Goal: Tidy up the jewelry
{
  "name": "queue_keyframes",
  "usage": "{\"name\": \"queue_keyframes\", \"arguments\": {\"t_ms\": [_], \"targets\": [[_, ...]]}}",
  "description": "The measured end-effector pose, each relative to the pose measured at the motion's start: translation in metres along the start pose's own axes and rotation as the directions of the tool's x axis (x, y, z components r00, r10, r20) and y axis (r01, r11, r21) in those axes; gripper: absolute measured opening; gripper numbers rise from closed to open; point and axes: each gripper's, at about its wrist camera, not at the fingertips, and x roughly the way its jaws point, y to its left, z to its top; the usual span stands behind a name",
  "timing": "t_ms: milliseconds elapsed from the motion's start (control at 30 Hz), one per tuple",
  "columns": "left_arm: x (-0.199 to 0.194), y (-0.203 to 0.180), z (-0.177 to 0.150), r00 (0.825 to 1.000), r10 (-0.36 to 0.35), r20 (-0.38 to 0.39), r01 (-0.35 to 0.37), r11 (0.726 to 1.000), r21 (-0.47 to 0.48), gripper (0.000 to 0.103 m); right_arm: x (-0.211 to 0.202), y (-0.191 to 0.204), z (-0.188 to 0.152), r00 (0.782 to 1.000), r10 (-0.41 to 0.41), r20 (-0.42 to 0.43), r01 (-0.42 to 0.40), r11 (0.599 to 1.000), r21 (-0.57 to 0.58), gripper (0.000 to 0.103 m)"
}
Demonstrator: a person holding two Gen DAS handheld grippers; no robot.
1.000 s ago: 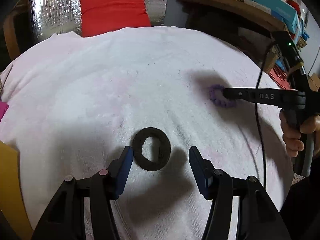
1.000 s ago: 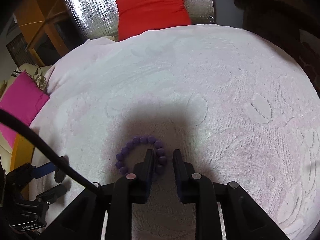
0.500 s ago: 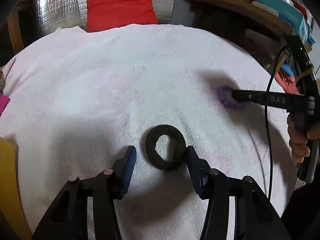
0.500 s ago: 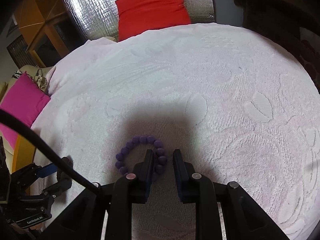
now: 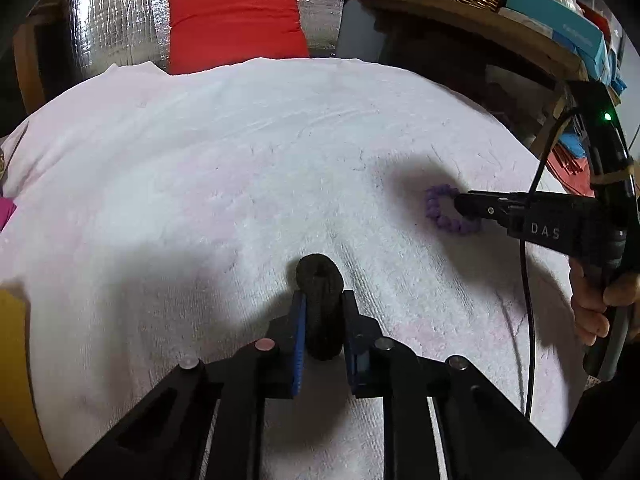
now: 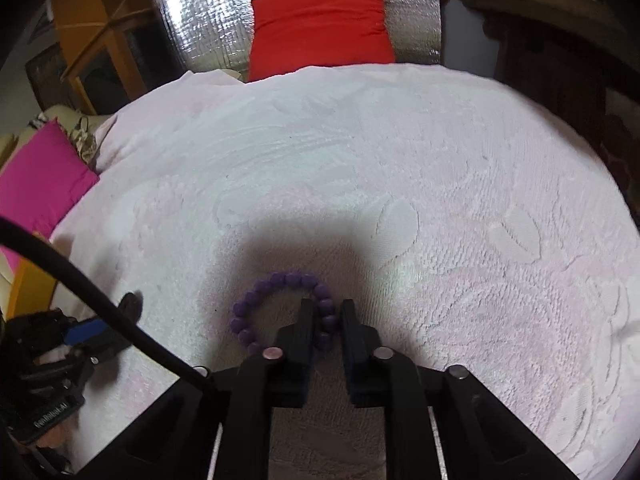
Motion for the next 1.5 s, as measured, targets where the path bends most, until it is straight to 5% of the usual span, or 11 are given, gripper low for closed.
{"name": "queue_keyframes", "arguments": {"t_ms": [933, 1500], "targets": [[-0.016, 0.003, 0.010, 0.991, 0.127, 0.031, -0.126, 0.992, -0.018, 0.017, -0.035, -0.019, 0.005, 0.990, 0.096, 0.106, -0.102, 0.993, 0.051, 0.010], [-0.016, -0.003, 0.015, 0.979, 0.200, 0.038, -0.200, 0.980, -0.012, 0.017, -0.035, -0.020, 0.003, 0.992, 0.092, 0.088, -0.096, 0.995, 0.039, 0.011]]}}
